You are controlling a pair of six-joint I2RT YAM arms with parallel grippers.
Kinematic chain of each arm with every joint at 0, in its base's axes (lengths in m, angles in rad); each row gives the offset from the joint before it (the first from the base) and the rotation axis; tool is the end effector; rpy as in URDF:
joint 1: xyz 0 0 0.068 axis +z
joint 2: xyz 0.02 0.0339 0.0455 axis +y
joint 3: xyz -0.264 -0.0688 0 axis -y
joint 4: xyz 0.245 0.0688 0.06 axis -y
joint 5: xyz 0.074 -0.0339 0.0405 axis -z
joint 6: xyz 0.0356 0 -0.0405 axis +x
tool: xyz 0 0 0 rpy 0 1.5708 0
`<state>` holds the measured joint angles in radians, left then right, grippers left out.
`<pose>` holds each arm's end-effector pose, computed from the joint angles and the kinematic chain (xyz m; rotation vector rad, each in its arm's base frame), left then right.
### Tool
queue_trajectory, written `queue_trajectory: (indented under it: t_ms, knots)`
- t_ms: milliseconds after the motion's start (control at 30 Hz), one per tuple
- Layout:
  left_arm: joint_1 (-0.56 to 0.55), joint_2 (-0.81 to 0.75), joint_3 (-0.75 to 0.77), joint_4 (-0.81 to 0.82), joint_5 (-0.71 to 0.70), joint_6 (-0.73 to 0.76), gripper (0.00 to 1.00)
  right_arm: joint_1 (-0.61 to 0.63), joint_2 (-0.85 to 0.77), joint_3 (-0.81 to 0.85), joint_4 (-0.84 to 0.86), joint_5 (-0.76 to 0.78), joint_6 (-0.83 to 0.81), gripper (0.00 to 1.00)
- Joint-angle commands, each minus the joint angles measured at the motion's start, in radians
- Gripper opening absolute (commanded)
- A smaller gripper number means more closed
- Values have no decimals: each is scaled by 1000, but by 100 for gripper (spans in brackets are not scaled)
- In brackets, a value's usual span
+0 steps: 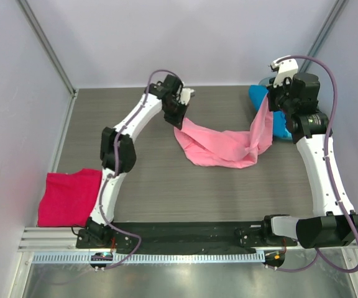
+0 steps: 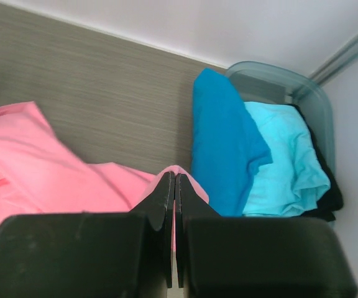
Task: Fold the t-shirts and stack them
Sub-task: Flatten the tshirt out
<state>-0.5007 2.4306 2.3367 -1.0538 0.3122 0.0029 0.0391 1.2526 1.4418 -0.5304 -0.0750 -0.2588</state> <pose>0.4455 -0.2563 0.2242 0.7763 2.6439 -0.5657 0.2696 0.0132 0.4326 -0.3337 1.8824 -0.0767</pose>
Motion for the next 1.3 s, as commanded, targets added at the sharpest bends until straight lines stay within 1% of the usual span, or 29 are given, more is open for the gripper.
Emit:
queue_trajectory:
  t_ms: [0,33,67,167,233,333,367,400,500,533,600,633,700,733,833,933,1100,1200,1267]
  knots:
    - [40,-284,-23,-12,-38,55,0,-1,-15,37,110,125,1,1]
    - [48,-322,-37,-20,-50,75,0,1,-10,46,118,138,1,1]
    - [51,-399,-66,-25,-71,86,0,-1,-7,67,121,139,4,1]
    - [70,-499,-96,-70,-113,140,0,-2,-4,115,121,162,3,1]
    - [73,-586,-105,-112,-172,172,0,-1,-18,143,122,200,0,1]
    - [76,-706,-125,-153,-241,183,0,-1,-48,160,119,224,29,1]
    - [76,-738,-138,-155,-263,187,0,-1,-76,172,113,216,41,1]
    - [76,-821,-158,-150,-303,192,0,-1,-90,180,92,204,62,1]
    - [76,-936,-226,-143,-398,239,0,-1,-148,216,49,161,88,1]
    - [74,-1005,-247,-141,-447,252,0,-1,-162,221,43,158,89,1]
    - [77,-1060,-254,-150,-476,275,0,-1,-209,226,24,155,87,1]
    - [83,-1114,-252,-155,-473,278,0,-1,-229,232,18,144,82,1]
    - [112,-1162,-249,-172,-461,284,0,-1,-278,247,-6,110,72,1]
    - [120,-1206,-250,-176,-452,292,0,-1,-294,268,-16,51,55,1]
    - [142,-1266,-246,-205,-414,313,0,1,-343,307,-54,-2,30,1]
    - [195,-1327,-208,-236,-349,312,0,-1,-366,405,-120,3,1,1]
    - [251,-1398,-137,-261,-236,309,0,1,-404,522,-213,-8,-28,1]
    - [271,-1430,-122,-244,-225,307,0,-2,-409,598,-233,9,-42,1]
    - [275,-1437,-123,-232,-245,312,0,-2,-395,644,-230,23,-49,1]
